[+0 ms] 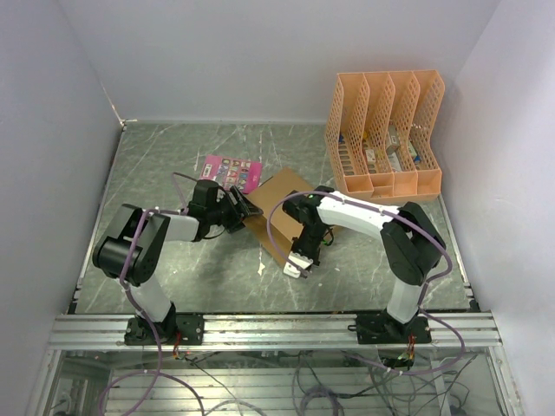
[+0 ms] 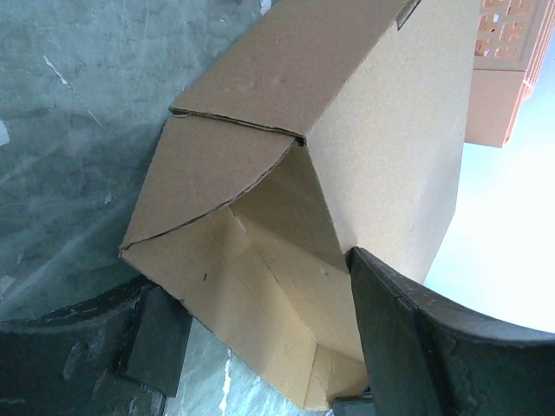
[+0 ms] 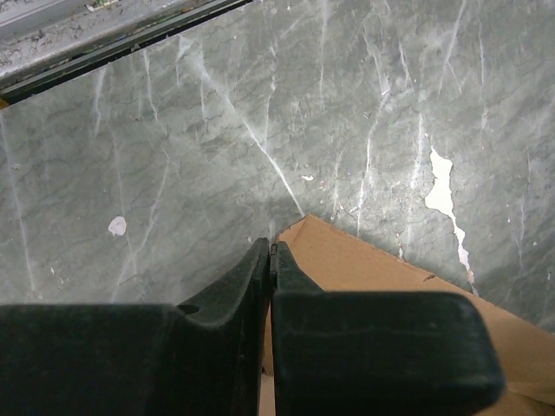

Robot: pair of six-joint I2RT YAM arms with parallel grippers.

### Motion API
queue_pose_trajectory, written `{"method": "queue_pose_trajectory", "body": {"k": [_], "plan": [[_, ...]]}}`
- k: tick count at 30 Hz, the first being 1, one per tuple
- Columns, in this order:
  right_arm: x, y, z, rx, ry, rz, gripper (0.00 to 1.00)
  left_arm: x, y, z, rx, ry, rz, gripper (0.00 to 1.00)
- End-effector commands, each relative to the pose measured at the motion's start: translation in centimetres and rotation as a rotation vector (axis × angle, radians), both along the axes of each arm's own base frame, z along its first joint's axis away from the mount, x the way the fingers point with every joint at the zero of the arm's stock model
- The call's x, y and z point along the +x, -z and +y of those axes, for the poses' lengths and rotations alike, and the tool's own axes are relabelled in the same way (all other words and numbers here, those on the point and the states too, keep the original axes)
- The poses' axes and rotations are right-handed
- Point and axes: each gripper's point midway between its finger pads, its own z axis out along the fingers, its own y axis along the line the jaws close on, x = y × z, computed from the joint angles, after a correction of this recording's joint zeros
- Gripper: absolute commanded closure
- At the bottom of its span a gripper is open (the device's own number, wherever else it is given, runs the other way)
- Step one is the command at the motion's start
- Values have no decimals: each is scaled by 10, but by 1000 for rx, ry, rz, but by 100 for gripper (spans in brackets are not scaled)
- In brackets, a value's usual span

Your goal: Fold the paper box

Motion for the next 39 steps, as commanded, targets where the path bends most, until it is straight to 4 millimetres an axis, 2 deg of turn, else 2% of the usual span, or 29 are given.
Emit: {"method": "queue_pose_trajectory", "body": {"k": [1,3,9,14,17,20,22,26,32,35,39], "plan": [[-4,-12,2,59,-77,3,94,-30,68,40,219,-49,188,23],[-3,-13,4,67,-67,-2,84,-30,68,40,218,-49,187,23],[-3,-22,7,84,-42,0,66,-29,66,39,219,-50,187,23],[-3,-42,10,104,12,-2,47,-28,65,39,215,-50,184,23],[-4,-57,8,102,75,12,41,-28,66,39,216,-49,184,23],[-1,-74,4,122,208,82,38,-29,66,38,214,-47,184,23],[11,-82,0,142,343,141,37,-29,66,38,211,-44,184,22],[54,-96,-19,179,697,239,34,-30,65,38,211,-41,180,22],[113,-90,-54,180,1188,220,23,-28,63,37,209,-39,175,22],[143,-95,-62,217,1435,329,24,-27,62,37,206,-40,172,22],[165,-84,-66,194,1712,453,26,-28,62,37,210,-38,172,22]]}}
